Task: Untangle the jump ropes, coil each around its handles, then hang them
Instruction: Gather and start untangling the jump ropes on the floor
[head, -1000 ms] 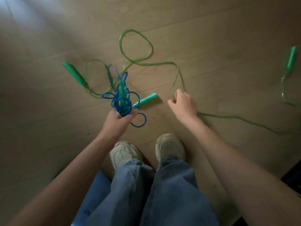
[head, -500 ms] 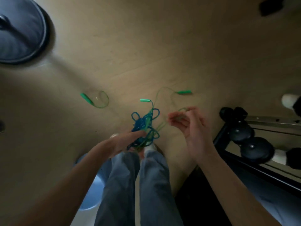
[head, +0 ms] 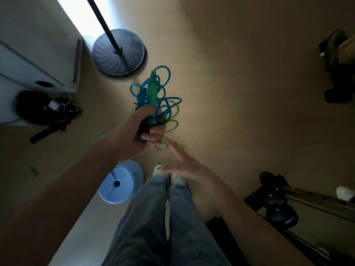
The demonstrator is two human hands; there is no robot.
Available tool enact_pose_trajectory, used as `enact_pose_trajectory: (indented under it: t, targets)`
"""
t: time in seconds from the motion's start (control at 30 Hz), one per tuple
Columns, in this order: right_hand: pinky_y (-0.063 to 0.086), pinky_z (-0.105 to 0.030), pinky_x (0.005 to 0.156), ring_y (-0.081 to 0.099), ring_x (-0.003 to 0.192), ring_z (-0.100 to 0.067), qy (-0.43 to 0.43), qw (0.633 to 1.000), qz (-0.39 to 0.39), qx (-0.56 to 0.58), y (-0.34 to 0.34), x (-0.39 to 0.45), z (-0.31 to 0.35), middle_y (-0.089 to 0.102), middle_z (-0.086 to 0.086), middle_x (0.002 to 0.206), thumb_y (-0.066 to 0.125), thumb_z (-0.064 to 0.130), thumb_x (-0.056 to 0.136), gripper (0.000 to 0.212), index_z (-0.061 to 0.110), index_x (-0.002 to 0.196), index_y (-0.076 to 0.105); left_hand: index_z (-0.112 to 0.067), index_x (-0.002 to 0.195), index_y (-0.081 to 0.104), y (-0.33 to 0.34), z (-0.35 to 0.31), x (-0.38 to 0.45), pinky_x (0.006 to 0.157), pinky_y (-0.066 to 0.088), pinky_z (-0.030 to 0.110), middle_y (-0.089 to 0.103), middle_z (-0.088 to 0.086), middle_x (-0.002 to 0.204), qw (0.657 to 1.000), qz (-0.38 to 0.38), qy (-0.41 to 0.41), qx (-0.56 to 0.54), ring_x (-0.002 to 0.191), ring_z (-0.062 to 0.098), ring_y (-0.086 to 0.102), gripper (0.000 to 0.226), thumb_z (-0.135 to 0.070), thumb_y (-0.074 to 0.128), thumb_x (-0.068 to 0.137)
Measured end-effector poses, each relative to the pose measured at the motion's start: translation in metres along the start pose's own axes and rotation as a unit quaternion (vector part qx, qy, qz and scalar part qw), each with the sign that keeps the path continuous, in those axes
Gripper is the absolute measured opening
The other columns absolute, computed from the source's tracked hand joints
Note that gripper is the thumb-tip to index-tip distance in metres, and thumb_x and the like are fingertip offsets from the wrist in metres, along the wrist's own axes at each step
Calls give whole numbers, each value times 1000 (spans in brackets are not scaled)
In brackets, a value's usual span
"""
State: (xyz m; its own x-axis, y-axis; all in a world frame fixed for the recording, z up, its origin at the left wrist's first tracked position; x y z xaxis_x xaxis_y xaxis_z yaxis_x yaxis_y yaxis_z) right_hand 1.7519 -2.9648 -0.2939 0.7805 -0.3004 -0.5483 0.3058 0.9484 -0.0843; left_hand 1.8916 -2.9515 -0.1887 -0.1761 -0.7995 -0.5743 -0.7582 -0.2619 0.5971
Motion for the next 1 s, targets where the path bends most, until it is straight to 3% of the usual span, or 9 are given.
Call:
enact_pose_trajectory:
  t: [0.07,0.13,0.33,0.53,0.63,0.73,0.8,0.87,1.0]
  targets:
    - [44,-22,79,57,90,-3,7,1000,19,15,14,15,33,61,-7,107,68,16,84,37,6,118,57,-18,61,40,1,-21,-25,40,20,17,33,-8,44,997,-44,51,-38,31,1,24,20,-26,37,79]
    - [36,-20,57,49,60,-4,15,1000,-9,-13,17,22,49,59,-3,76,61,17,88,21,-2,98,65,-20,60,44,-15,-39,-50,39,19,17,36,-8,43,980,-161,114,-29,31,2,25,27,-22,37,85]
    - [39,-15,51,51,56,-6,-65,995,-36,61,19,19,107,60,0,64,60,3,86,20,13,69,60,-15,76,49,-90,-18,-134,36,30,16,47,5,61,876,-445,109,150,38,7,40,13,-11,53,89]
    - [51,-20,71,64,68,-11,-115,971,182,101,128,42,206,69,2,68,55,2,87,22,13,71,65,-16,83,51,-125,38,-211,42,36,12,49,2,66,880,-428,100,183,44,0,47,24,8,52,84]
    - [50,-23,68,60,62,-13,-127,945,282,105,194,45,260,64,-1,62,51,-1,88,27,11,65,60,-23,72,49,-147,45,-258,46,36,4,44,-4,67,890,-425,165,-22,48,-5,46,33,8,54,83]
    - [44,-26,61,55,52,-15,-136,919,348,126,257,48,312,59,-3,54,55,6,81,28,13,54,56,-21,60,59,-166,34,-317,43,36,7,47,-7,59,905,-272,287,-154,48,-1,45,29,-2,80,54]
    - [48,-24,58,56,53,-15,-154,909,358,147,293,55,342,60,-4,57,54,8,77,16,10,61,56,-14,61,61,-189,36,-352,34,34,12,51,-4,55,864,-297,356,-196,43,4,44,20,-12,77,49]
    - [51,-24,62,60,62,-15,-175,919,329,129,326,72,361,64,-7,74,54,5,79,6,9,77,58,-11,68,51,-212,32,-391,30,30,13,48,-1,55,852,-320,339,-240,37,4,40,7,-6,56,68]
    - [46,-31,80,51,111,-21,-146,943,285,-92,396,109,352,44,-5,134,53,-1,87,38,27,112,50,-15,64,36,-252,25,-482,30,23,12,41,-1,51,816,-326,398,-263,35,6,28,17,0,32,70]
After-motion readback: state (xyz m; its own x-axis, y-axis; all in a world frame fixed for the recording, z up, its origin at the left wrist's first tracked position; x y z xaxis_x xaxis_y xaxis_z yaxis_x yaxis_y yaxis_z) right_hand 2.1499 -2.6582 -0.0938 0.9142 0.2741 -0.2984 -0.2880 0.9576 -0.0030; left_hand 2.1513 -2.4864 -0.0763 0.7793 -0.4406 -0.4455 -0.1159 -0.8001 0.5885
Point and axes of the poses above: each hand's wrist, its own x-axis towards the middle knuckle, its own y-axis out of the palm, z = x × y, the point moved 2 cm from there along x, towards the middle knuckle
